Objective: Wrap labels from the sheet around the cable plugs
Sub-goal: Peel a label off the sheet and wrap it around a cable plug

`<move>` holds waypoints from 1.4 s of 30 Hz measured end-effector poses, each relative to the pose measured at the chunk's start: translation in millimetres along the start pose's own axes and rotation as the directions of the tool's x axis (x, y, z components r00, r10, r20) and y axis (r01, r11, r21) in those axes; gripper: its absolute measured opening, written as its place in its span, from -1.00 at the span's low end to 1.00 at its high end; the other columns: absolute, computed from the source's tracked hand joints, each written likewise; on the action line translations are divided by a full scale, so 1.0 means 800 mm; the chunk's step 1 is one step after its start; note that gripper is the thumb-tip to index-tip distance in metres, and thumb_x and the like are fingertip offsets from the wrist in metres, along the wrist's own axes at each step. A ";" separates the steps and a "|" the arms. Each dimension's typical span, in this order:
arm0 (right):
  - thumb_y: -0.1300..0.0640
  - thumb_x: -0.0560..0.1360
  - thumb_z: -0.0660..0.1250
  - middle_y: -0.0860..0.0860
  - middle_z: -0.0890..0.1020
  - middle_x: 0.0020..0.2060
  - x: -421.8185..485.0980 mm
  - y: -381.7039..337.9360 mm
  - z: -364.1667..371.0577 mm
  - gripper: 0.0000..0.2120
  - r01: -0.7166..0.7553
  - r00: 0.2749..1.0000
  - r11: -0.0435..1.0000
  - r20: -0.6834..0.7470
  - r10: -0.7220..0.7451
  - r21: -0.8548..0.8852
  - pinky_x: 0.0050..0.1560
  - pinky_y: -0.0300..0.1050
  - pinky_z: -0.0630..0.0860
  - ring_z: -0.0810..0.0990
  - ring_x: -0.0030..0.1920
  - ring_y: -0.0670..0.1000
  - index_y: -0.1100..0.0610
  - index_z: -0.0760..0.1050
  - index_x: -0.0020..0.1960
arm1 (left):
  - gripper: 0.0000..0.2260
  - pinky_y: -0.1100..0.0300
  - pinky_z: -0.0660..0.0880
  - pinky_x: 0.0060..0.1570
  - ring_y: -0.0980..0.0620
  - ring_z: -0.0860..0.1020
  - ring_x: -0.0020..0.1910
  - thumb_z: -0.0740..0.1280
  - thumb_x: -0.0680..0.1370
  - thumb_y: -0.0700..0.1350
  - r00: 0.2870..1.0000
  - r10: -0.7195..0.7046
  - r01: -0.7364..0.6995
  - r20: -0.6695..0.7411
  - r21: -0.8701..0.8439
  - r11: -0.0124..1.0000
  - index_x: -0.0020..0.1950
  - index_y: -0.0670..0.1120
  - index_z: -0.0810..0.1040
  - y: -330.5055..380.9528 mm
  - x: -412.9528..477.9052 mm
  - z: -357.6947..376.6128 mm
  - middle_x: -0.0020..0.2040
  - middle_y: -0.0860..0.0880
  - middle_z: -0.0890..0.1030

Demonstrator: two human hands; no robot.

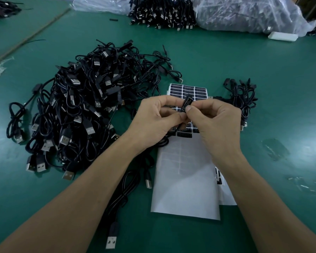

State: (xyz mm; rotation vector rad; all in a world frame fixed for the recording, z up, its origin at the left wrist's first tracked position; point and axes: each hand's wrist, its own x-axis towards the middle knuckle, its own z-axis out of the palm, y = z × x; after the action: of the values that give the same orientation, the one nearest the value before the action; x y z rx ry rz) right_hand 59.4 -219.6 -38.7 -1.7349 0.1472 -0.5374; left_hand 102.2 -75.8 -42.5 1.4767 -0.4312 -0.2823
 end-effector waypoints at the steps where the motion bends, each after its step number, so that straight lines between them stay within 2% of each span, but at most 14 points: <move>1: 0.24 0.44 0.49 -0.06 0.71 -0.33 0.000 0.001 0.000 -0.90 -0.006 1.000 1.000 -0.004 0.006 -0.004 -0.23 -0.28 0.56 0.69 -0.30 -0.08 0.06 0.67 -0.19 | -0.82 0.35 0.53 -0.30 0.11 0.65 -0.33 0.43 0.54 -0.34 1.000 -0.001 0.001 -0.006 0.004 1.000 0.08 -0.12 0.62 0.000 0.000 0.000 -0.27 -0.05 0.72; 7: 0.21 0.41 0.49 -0.07 0.71 -0.35 0.002 0.003 0.001 -0.89 -0.014 1.000 1.000 -0.016 0.014 0.002 -0.24 -0.28 0.55 0.67 -0.32 -0.10 0.02 0.66 -0.22 | -0.82 0.23 0.61 -0.20 0.04 0.67 -0.30 0.45 0.53 -0.32 1.000 0.003 -0.003 -0.017 0.021 1.000 0.06 -0.09 0.63 -0.002 0.000 0.000 -0.23 -0.12 0.72; 14: 0.25 0.45 0.48 -0.10 0.68 -0.39 0.004 -0.002 -0.002 -0.84 0.011 0.999 0.999 0.049 -0.013 0.037 -0.25 -0.33 0.52 0.62 -0.38 -0.17 0.02 0.66 -0.23 | -0.80 0.37 0.51 -0.33 0.10 0.66 -0.34 0.45 0.53 -0.34 1.000 0.009 -0.009 -0.029 -0.002 1.000 0.01 -0.04 0.63 0.000 -0.001 0.000 -0.29 -0.04 0.72; 18: 0.26 0.48 0.45 -0.10 0.67 -0.40 0.004 -0.004 -0.002 -0.82 -0.005 0.997 0.998 0.083 -0.001 0.070 -0.28 -0.37 0.49 0.59 -0.39 -0.20 0.03 0.67 -0.24 | -0.80 0.34 0.52 -0.33 0.11 0.66 -0.33 0.46 0.52 -0.31 0.999 -0.004 0.004 -0.047 0.007 1.000 0.00 -0.01 0.62 0.000 0.000 0.000 -0.27 -0.03 0.72; 25: 0.22 0.49 0.43 -0.07 0.69 -0.36 0.004 -0.003 -0.004 -0.87 -0.034 0.995 0.997 0.092 0.028 0.067 -0.25 -0.28 0.54 0.63 -0.30 -0.13 0.04 0.67 -0.19 | -0.80 0.34 0.52 -0.33 0.12 0.65 -0.33 0.45 0.53 -0.32 0.999 0.000 0.000 -0.048 0.014 1.000 0.01 -0.02 0.63 0.001 0.000 0.001 -0.26 -0.06 0.72; 29: 0.26 0.50 0.44 -0.08 0.68 -0.38 0.004 -0.002 -0.003 -0.83 -0.026 0.996 0.997 0.091 0.019 0.074 -0.27 -0.34 0.52 0.62 -0.35 -0.17 0.04 0.67 -0.20 | -0.80 0.34 0.52 -0.33 0.10 0.66 -0.33 0.46 0.52 -0.32 0.999 0.005 -0.004 -0.042 0.008 1.000 0.00 -0.02 0.62 0.000 0.000 0.002 -0.28 -0.05 0.71; 38: 0.19 0.47 0.45 -0.03 0.69 -0.37 0.005 0.000 -0.004 -0.87 0.002 0.996 0.999 0.086 -0.005 0.038 -0.27 -0.27 0.54 0.60 -0.37 -0.14 0.00 0.67 -0.23 | -0.81 0.33 0.54 -0.30 0.09 0.67 -0.30 0.46 0.53 -0.29 0.999 -0.011 0.012 -0.043 0.014 1.000 0.07 -0.07 0.61 -0.002 0.001 0.001 -0.28 -0.04 0.72; 42: 0.21 0.47 0.43 -0.06 0.69 -0.38 0.006 0.000 -0.005 -0.83 -0.001 0.994 0.998 0.106 -0.007 0.069 -0.25 -0.30 0.53 0.61 -0.36 -0.14 -0.01 0.67 -0.25 | -0.83 0.33 0.54 -0.31 0.08 0.67 -0.31 0.47 0.52 -0.28 0.999 -0.003 0.003 -0.039 -0.003 1.000 0.04 -0.05 0.63 -0.001 0.001 0.001 -0.27 -0.06 0.72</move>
State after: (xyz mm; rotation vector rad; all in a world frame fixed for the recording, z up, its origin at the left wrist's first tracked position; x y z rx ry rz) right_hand 62.0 -224.7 -36.5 -1.6926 0.0504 -0.4464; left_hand 102.4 -76.8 -43.2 1.4774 -0.3969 -0.2564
